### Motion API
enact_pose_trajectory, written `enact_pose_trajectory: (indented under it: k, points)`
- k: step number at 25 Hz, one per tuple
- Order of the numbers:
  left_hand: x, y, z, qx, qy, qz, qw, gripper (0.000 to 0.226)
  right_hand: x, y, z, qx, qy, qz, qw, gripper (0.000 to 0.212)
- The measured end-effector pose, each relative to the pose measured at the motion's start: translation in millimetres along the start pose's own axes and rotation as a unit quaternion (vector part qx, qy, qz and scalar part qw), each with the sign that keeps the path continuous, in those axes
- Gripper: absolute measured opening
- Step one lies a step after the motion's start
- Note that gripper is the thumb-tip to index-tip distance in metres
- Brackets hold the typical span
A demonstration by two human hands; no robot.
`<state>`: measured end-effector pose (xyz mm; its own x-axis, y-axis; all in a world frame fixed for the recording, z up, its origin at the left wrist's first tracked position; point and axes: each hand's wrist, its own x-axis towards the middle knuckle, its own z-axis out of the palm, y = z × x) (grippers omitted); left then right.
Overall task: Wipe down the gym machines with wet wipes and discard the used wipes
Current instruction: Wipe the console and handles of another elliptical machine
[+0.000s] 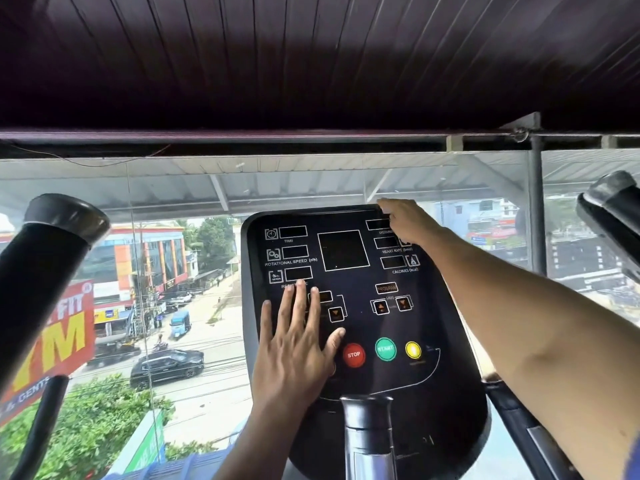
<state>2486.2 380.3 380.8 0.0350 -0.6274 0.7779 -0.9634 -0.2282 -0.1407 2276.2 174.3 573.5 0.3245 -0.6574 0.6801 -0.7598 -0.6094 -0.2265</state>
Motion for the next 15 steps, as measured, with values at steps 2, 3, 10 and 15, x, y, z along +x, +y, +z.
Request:
enact_pose_trajectory:
  k: [2, 3, 10, 15]
  points:
    - [0.2, 1.5, 0.4, 0.001, -0.001, 0.001, 1.0, 0.083, -0.7, 7.6, -8.3, 0.033, 0.026, 0.024, 0.999, 0.055]
    - [0.2, 1.6, 0.7, 0.001, 0.002, 0.003, 1.0, 0.084, -0.3, 12.4, -11.5, 0.046, 0.042, 0.034, 0.997, 0.055]
    - [-2.0, 0.7, 2.0, 0.006, 0.01, 0.008, 1.0, 0.085, -16.6, 39.5, -20.0, -0.006, -0.078, 0.039, 0.996, 0.061]
    - [-0.3, 1.2, -1.9, 0.007, 0.015, 0.006, 1.0, 0.087, -28.4, 67.6, -7.8, 0.021, 0.046, 0.002, 0.999, 0.026]
